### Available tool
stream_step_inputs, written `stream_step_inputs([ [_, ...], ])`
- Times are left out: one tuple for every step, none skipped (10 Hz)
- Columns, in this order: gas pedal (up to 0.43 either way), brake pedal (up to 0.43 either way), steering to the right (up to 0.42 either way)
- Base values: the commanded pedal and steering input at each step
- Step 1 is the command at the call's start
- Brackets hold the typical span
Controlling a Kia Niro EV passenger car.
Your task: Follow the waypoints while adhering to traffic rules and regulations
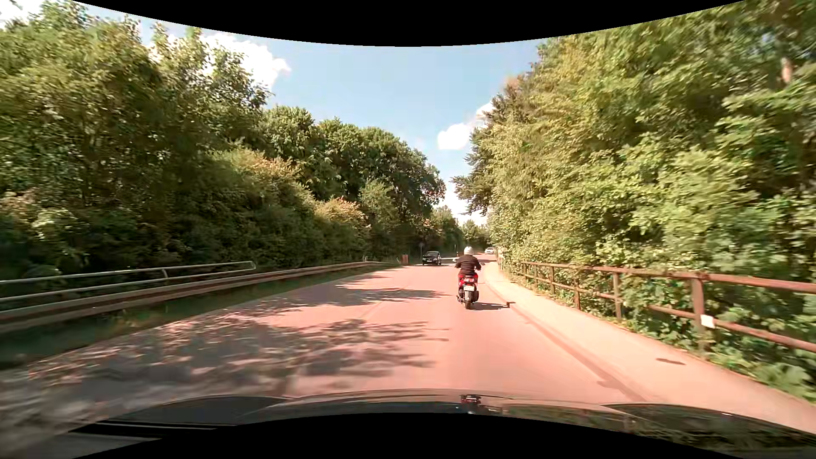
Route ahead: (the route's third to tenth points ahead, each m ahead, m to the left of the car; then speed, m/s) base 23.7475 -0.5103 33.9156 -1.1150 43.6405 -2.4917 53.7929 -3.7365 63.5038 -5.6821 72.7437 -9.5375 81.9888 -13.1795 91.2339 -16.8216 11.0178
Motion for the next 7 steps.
stream_step_inputs([
  [0.189, 0.012, 0.027],
  [0.197, 0.012, 0.027],
  [0.197, 0.012, 0.025],
  [0.197, 0.012, 0.021],
  [0.220, 0.012, 0.017],
  [0.220, 0.012, 0.015],
  [0.220, 0.012, 0.014],
])
